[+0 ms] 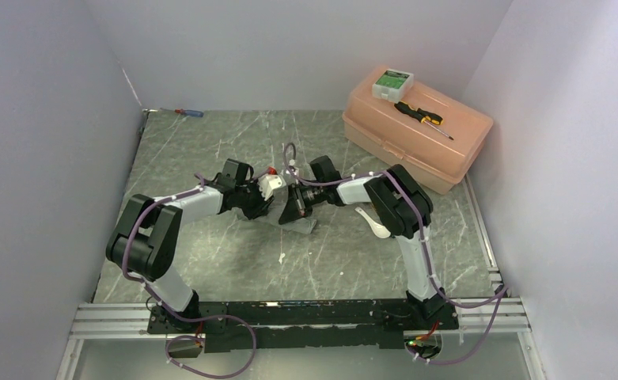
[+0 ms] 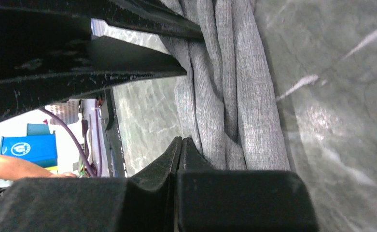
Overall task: Fold the napkin into a case and place the utensils inside
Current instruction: Fold the 2/3-rectangle-folded napkin at the center of the board, then smooth out the smaller rectangle-folded napkin at the center of the board.
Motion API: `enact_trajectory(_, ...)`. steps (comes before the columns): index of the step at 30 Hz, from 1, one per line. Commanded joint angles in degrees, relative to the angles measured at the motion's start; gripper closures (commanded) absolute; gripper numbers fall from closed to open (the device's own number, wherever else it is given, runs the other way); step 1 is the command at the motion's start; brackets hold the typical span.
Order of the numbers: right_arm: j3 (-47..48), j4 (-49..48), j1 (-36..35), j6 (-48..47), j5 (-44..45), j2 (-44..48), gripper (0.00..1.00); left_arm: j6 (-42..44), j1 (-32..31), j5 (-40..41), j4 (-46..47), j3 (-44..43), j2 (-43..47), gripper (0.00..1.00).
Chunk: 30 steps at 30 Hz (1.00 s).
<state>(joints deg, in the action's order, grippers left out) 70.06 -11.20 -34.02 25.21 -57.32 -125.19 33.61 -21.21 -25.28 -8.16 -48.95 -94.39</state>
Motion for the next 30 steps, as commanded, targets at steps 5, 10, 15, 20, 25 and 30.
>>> enact_trajectory(5, -1.7, 4.9, 1.8, -5.3, 4.4, -0.5, 1.0, 0.3, 0.0, 3.3, 0.2, 0.9, 1.9, 0.68)
enact_trajectory(10, -2.4, 5.2, 1.6, -7.1, 5.7, -2.3, 1.0, -1.4, 0.0, 5.0, -2.7, -1.9, 3.2, 0.63)
enact_trajectory(15, -2.3, 7.4, 1.0, -8.9, 7.0, 1.0, 1.0, -5.5, 0.0, 5.5, -10.3, -9.1, 4.8, 0.57)
enact_trajectory(20, -1.0, 10.1, 0.1, -9.9, 8.3, 3.4, 1.0, -9.5, 1.3, 5.2, -17.7, -16.3, 6.8, 0.54)
enact_trajectory(25, 1.2, 10.4, -1.1, -8.3, 9.1, 3.7, 1.0, -8.8, 2.4, 7.1, -18.0, -14.1, 9.3, 0.52)
enact_trajectory(30, 6.0, 10.9, -3.1, -6.4, 9.6, 2.4, 1.0, -7.4, 7.0, 9.9, -13.4, -9.9, 8.5, 0.51)
